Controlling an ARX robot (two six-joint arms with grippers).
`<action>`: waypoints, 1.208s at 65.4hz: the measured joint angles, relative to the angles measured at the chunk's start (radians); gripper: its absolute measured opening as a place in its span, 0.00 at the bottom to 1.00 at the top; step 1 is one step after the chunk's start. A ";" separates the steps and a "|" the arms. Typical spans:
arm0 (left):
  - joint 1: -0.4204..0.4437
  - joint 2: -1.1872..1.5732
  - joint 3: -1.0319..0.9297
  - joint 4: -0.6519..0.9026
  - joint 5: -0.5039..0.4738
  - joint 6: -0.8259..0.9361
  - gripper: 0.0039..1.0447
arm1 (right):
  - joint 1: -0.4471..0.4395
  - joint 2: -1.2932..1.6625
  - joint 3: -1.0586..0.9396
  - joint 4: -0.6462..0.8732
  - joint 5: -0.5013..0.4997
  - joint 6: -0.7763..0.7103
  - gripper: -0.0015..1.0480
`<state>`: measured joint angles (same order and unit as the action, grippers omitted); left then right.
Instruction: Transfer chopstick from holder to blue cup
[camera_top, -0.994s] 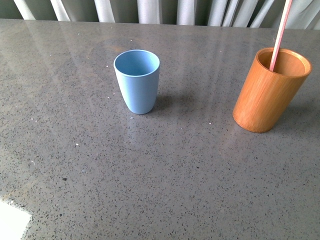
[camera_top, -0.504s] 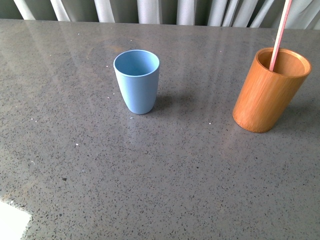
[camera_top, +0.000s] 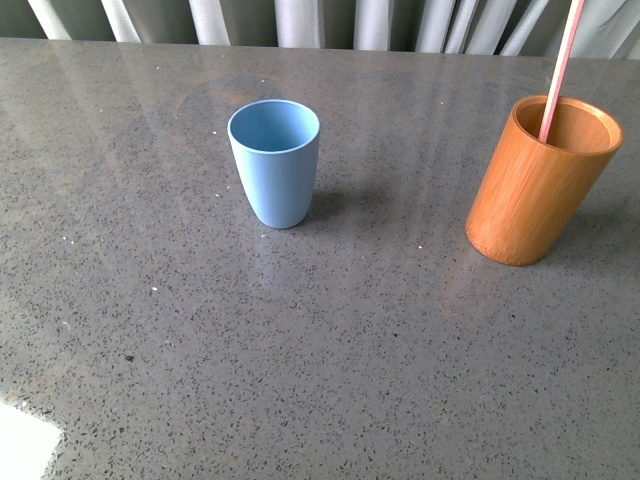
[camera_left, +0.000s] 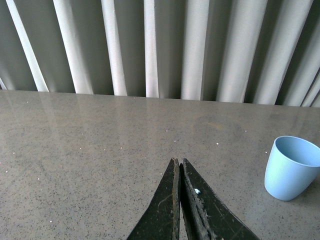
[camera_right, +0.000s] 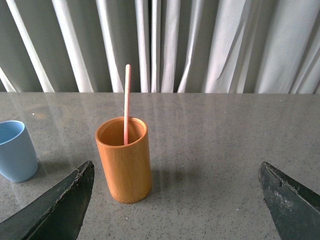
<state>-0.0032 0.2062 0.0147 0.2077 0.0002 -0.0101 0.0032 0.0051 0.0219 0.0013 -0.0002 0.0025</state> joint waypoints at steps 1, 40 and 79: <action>0.000 -0.002 0.000 -0.002 0.000 0.000 0.01 | 0.000 0.000 0.000 0.000 0.000 0.000 0.91; 0.001 -0.191 0.000 -0.208 0.000 0.000 0.32 | 0.000 0.000 0.000 0.000 0.000 0.000 0.91; 0.001 -0.191 0.000 -0.208 0.000 0.002 0.92 | -0.039 0.404 0.229 -0.348 -0.006 -0.035 0.91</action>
<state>-0.0025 0.0151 0.0147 -0.0002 0.0002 -0.0082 -0.0353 0.4088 0.2508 -0.3466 -0.0059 -0.0330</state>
